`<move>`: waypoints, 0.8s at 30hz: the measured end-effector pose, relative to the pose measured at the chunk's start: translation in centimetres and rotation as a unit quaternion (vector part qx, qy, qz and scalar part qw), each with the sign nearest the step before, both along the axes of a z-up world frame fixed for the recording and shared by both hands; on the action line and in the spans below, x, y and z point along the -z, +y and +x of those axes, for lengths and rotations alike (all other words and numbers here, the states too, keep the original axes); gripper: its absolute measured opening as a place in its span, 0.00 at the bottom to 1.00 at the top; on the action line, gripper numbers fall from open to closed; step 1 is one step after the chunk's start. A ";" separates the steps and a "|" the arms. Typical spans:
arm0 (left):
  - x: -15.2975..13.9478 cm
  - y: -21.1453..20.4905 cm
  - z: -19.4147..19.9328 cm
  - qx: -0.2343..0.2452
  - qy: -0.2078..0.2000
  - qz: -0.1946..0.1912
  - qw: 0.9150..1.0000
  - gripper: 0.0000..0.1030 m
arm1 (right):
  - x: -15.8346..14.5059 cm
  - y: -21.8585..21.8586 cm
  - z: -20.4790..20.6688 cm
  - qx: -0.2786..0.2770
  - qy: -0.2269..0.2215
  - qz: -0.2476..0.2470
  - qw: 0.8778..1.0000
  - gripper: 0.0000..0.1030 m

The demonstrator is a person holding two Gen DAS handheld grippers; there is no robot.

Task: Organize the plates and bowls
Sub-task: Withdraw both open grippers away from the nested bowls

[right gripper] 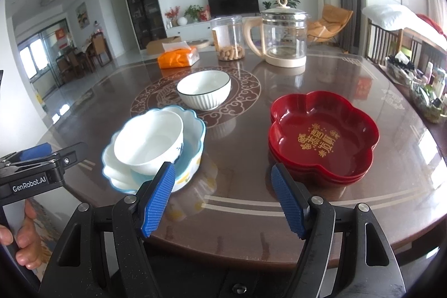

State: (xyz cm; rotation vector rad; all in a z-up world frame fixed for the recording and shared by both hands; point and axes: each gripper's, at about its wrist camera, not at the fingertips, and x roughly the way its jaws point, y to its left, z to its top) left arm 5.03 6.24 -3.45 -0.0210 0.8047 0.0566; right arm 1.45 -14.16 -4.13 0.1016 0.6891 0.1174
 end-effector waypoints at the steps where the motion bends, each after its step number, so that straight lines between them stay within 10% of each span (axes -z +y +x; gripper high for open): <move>1: 0.0 0.0 0.0 0.000 0.000 0.002 1.000 0.96 | 0.0 0.1 -0.1 0.000 0.000 -0.001 1.000 0.73; 24: 1.0 1.6 -0.4 -0.017 0.011 -0.001 1.000 0.96 | -0.5 2.1 -1.2 -0.014 -0.005 -0.037 0.999 0.73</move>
